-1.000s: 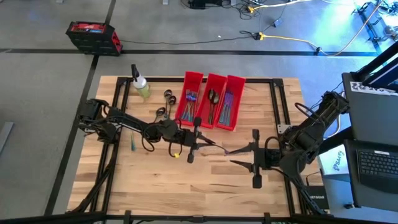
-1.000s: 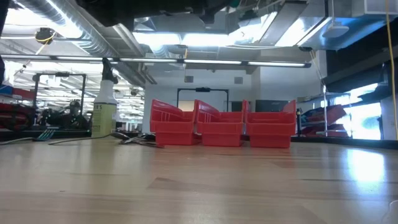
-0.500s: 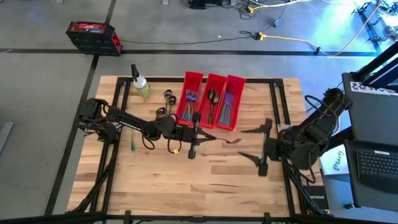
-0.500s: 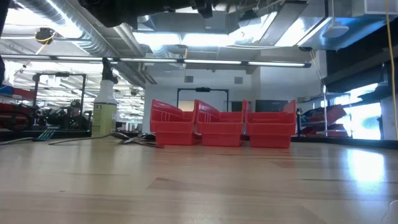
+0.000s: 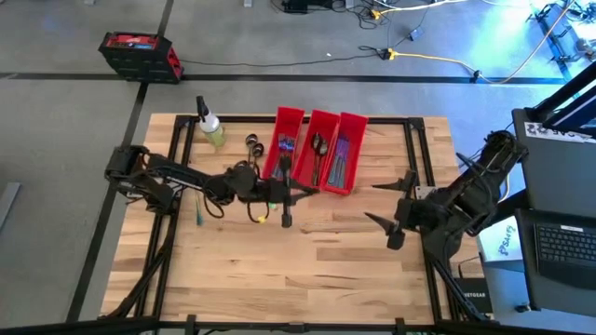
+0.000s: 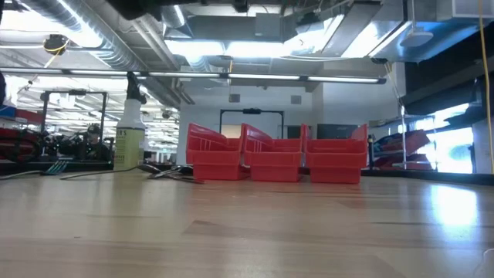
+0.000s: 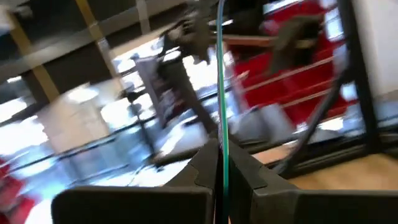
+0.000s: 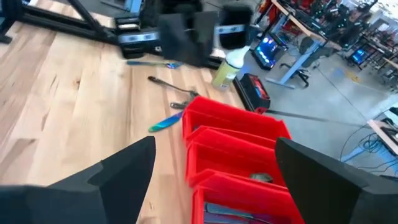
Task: Sort silverware
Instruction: Put the blue fork into the left red silverware bin
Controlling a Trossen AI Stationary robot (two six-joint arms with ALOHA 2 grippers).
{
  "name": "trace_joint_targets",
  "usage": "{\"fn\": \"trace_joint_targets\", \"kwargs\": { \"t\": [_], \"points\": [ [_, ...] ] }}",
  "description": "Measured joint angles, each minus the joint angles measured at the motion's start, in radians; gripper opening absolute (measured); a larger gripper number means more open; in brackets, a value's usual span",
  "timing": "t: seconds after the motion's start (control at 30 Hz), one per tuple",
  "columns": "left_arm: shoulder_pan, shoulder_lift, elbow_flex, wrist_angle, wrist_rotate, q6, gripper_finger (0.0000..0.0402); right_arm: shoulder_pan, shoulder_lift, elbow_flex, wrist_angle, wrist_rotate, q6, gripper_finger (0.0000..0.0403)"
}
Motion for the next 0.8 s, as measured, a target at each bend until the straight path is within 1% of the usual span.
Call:
{"fn": "trace_joint_targets", "kwargs": {
  "t": [0.07, 0.23, 0.3, 0.37, 0.5, 0.63, 0.7, 0.8],
  "points": [
    [0.004, -0.033, 0.000, -0.065, -0.097, 0.020, 0.0001, 0.015, -0.004, -0.016, -0.006, 0.003, 0.011, 0.0314],
    [0.008, -0.112, 0.000, -0.194, -0.378, 0.051, 0.0000, 0.066, -0.007, -0.084, -0.011, 0.004, 0.074, 0.0314],
    [0.009, -0.137, 0.000, -0.224, -0.459, 0.065, 0.0000, 0.095, -0.007, -0.121, -0.007, 0.004, 0.092, 0.0314],
    [0.009, -0.163, 0.000, -0.229, -0.531, 0.103, 0.0000, 0.122, -0.007, -0.155, -0.007, 0.004, 0.131, 0.0314],
    [0.010, -0.186, 0.000, -0.229, -0.749, 0.161, 0.0000, 0.157, -0.007, -0.226, -0.007, 0.004, 0.219, 0.0314],
    [0.024, -0.190, 0.000, -0.240, -0.910, 0.211, 0.0000, 0.176, -0.007, -0.299, 0.035, 0.007, 0.287, 0.0314],
    [0.036, -0.192, 0.000, -0.249, -1.008, 0.203, 0.0000, 0.184, -0.007, -0.336, 0.083, 0.014, 0.289, 0.0314],
    [0.059, -0.192, 0.000, -0.281, -1.124, 0.128, 0.0000, 0.183, -0.007, -0.379, 0.159, 0.012, 0.291, 0.0314]
  ]
}}
